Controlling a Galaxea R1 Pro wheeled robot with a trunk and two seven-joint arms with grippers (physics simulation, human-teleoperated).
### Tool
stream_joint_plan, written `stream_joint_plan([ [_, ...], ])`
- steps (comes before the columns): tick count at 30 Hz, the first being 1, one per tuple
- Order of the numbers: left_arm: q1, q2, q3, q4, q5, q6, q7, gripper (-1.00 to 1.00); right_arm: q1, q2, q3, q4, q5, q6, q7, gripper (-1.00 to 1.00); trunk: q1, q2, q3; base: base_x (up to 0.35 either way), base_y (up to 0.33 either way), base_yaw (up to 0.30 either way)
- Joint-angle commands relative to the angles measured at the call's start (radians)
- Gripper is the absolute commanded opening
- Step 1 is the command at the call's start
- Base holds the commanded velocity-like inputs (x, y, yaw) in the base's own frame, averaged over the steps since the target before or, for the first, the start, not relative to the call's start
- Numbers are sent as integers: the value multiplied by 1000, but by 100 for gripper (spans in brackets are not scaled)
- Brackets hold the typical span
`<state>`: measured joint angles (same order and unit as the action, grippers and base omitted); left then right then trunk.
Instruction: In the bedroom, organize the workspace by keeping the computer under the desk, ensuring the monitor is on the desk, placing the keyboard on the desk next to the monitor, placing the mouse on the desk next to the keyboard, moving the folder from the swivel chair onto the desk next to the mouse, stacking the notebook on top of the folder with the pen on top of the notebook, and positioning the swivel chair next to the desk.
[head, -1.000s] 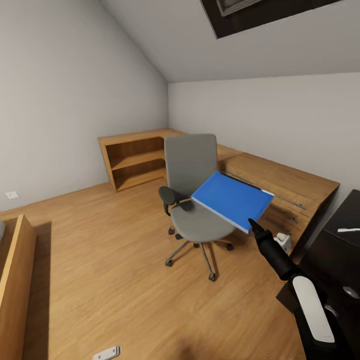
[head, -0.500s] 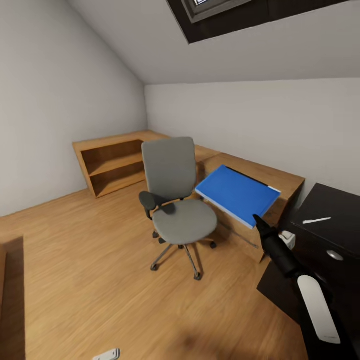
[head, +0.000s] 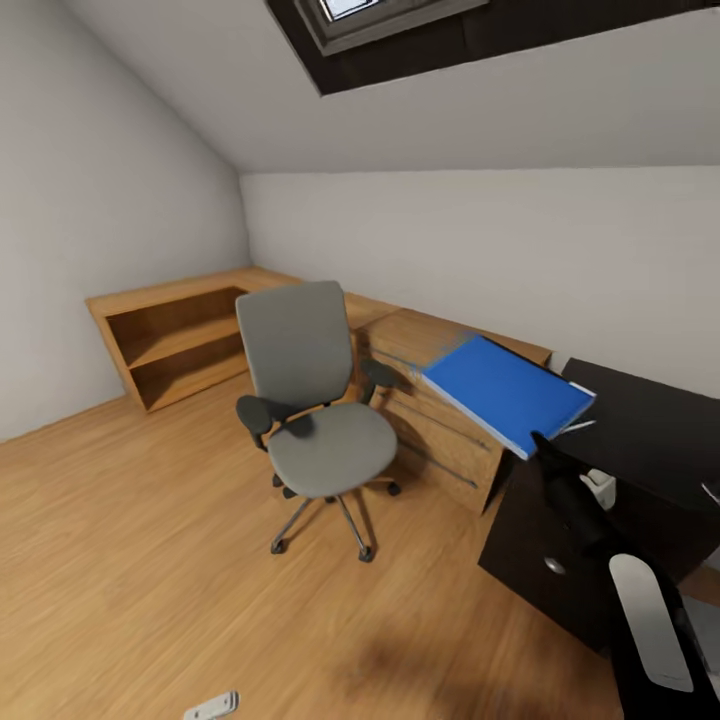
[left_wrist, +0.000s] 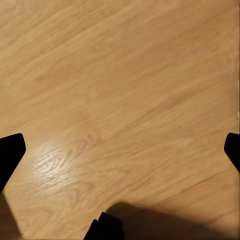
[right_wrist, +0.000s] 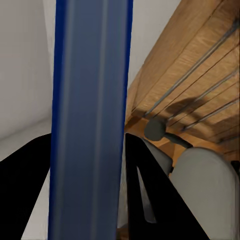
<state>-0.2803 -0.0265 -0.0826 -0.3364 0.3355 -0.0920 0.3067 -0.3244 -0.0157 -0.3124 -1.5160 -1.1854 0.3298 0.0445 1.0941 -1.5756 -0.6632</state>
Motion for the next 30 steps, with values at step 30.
stream_joint_plan([
  [30,0,-1,-53,53,14,-130,9,100,-1,-3,-33,37,-90,-179,-163,-100,-115,210,93,0,0,-264],
])
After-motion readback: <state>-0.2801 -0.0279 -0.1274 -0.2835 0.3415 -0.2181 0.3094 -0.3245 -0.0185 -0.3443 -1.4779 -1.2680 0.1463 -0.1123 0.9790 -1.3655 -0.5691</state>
